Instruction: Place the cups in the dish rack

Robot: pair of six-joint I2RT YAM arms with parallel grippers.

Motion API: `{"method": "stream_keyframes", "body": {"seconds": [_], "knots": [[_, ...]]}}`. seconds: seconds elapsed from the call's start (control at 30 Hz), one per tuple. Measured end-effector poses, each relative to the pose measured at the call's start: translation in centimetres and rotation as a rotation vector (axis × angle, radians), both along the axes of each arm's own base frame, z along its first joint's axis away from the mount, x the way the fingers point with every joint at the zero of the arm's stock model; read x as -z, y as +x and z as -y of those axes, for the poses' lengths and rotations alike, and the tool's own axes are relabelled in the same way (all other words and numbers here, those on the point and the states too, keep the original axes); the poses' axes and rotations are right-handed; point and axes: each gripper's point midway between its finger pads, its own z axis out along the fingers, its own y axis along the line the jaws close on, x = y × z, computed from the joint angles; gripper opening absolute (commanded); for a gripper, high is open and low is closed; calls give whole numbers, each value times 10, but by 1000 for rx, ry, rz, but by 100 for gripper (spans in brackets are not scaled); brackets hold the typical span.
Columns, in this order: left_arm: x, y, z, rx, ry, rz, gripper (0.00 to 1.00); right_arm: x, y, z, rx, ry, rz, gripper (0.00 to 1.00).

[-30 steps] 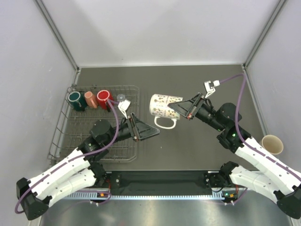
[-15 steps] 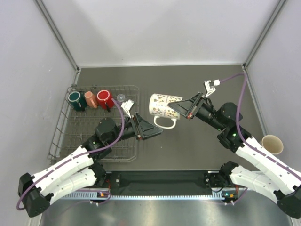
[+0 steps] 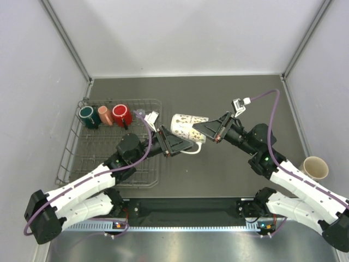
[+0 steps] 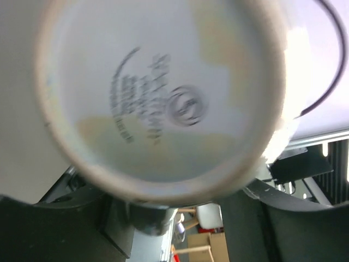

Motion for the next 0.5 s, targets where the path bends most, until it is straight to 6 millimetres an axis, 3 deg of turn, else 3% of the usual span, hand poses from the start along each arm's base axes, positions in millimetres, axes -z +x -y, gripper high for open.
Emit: {"method": "stream_keyframes", "body": {"seconds": [0.17,0.27,0.4,0.47,0.5], "knots": [[-5,4,3,-8,-30,8,54,-2,1,1,10,23,-4,0],[-6,4,8,3,-44,-1,44,-5,2,2,17,34,1,0],[-7,7,9,-9,-57,2,28,-11,5,5,37,70,1,0],[-10,6,9,-7,-66,13,5,-13,6,5,40,80,-2,0],[-13,6,8,-12,-78,22,0,-13,6,6,41,88,-5,0]]}}
